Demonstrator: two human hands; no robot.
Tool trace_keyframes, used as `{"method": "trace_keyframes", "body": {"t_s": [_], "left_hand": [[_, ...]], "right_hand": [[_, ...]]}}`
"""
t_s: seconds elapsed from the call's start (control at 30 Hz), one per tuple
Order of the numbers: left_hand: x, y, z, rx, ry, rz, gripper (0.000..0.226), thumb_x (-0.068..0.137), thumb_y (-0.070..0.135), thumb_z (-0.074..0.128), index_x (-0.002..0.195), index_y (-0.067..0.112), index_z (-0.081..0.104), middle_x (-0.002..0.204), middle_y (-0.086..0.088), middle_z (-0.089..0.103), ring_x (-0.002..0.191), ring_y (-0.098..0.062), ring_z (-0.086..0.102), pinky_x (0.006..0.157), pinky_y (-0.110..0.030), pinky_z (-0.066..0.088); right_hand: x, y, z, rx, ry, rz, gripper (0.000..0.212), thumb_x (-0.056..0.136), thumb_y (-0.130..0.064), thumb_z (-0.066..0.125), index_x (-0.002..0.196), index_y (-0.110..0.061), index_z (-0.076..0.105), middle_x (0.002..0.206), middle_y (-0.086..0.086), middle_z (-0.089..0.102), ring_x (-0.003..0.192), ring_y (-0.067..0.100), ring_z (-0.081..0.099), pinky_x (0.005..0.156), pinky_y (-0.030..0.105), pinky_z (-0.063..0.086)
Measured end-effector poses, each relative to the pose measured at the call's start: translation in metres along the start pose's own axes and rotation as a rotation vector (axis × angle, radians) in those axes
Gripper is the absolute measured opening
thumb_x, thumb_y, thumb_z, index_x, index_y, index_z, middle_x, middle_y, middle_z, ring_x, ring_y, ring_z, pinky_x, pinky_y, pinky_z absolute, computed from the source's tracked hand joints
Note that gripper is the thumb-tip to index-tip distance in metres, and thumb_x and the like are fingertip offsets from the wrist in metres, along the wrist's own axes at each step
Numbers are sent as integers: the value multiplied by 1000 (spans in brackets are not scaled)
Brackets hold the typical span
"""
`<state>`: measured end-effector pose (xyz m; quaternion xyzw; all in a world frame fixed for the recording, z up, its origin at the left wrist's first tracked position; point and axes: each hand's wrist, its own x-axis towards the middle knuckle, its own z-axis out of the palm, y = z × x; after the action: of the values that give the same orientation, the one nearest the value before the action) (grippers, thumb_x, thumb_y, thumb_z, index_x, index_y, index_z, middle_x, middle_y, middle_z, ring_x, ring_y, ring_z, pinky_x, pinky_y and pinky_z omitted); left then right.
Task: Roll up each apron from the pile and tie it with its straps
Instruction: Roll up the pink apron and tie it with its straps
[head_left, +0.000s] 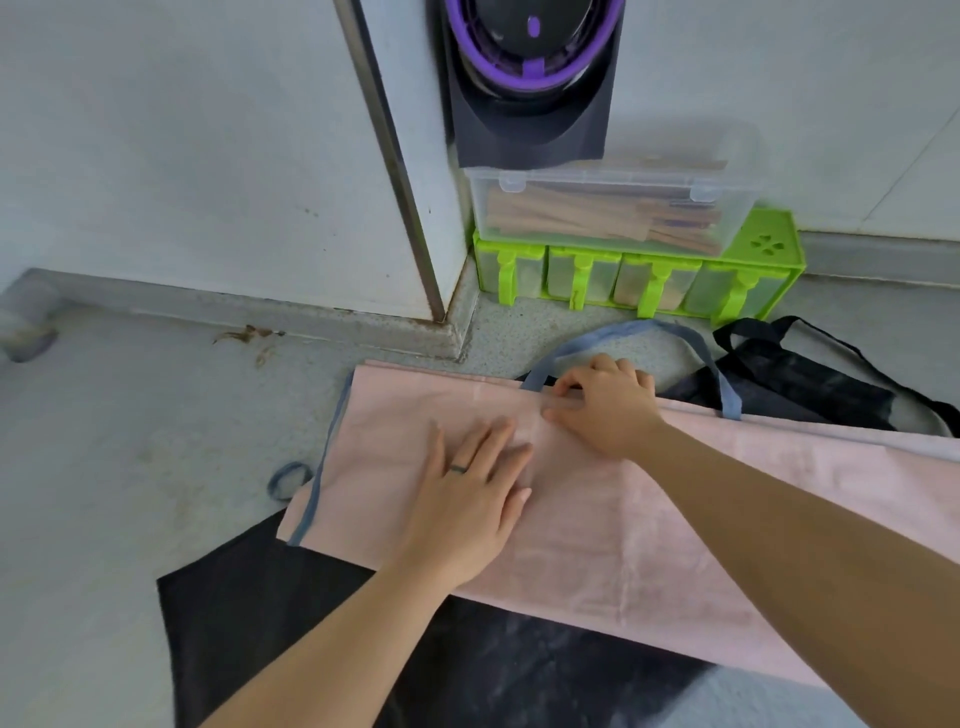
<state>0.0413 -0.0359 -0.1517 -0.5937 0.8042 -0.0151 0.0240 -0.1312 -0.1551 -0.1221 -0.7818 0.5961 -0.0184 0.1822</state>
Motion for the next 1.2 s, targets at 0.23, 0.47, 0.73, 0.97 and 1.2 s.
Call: {"method": "trace_keyframes", "body": {"t_s": [0.23, 0.47, 0.73, 0.97, 1.2], "left_hand": [[4, 3, 0, 28, 102, -2, 49, 95, 46, 33, 129, 21, 57, 141, -7, 50, 127, -26, 50, 103, -64, 34], [-3, 5, 5, -25, 155, -32, 45, 95, 47, 34, 127, 22, 54, 140, -6, 51, 126, -25, 51, 104, -62, 33], [-1, 5, 5, -39, 175, -44, 46, 96, 46, 33, 129, 22, 54, 140, -7, 51, 127, -25, 50, 106, -62, 31], [0, 4, 8, -48, 160, -57, 45, 96, 46, 32, 129, 23, 53, 141, -8, 51, 129, -26, 49, 105, -62, 33], [1, 3, 9, -90, 86, -94, 50, 96, 51, 28, 134, 24, 49, 145, -7, 46, 134, -24, 43, 106, -62, 23]], "right_hand": [[11, -10, -1, 25, 0, 41, 17, 90, -34, 48, 87, -38, 64, 111, -3, 56, 111, 22, 44, 96, 35, 25], [15, -10, 4, 13, -27, 7, 18, 87, -47, 54, 99, -37, 63, 115, -7, 55, 116, 21, 43, 99, 38, 22], [24, -13, 3, 30, -26, 28, 19, 90, -25, 46, 75, -34, 54, 101, -5, 62, 109, 19, 49, 96, 37, 23], [25, -12, 6, 9, -23, 12, 10, 89, -41, 54, 89, -36, 63, 106, -9, 61, 114, 18, 46, 101, 40, 20], [28, -15, 8, 1, 43, -8, 11, 94, -36, 46, 87, -34, 54, 98, -6, 62, 107, 20, 50, 102, 42, 20]]}}
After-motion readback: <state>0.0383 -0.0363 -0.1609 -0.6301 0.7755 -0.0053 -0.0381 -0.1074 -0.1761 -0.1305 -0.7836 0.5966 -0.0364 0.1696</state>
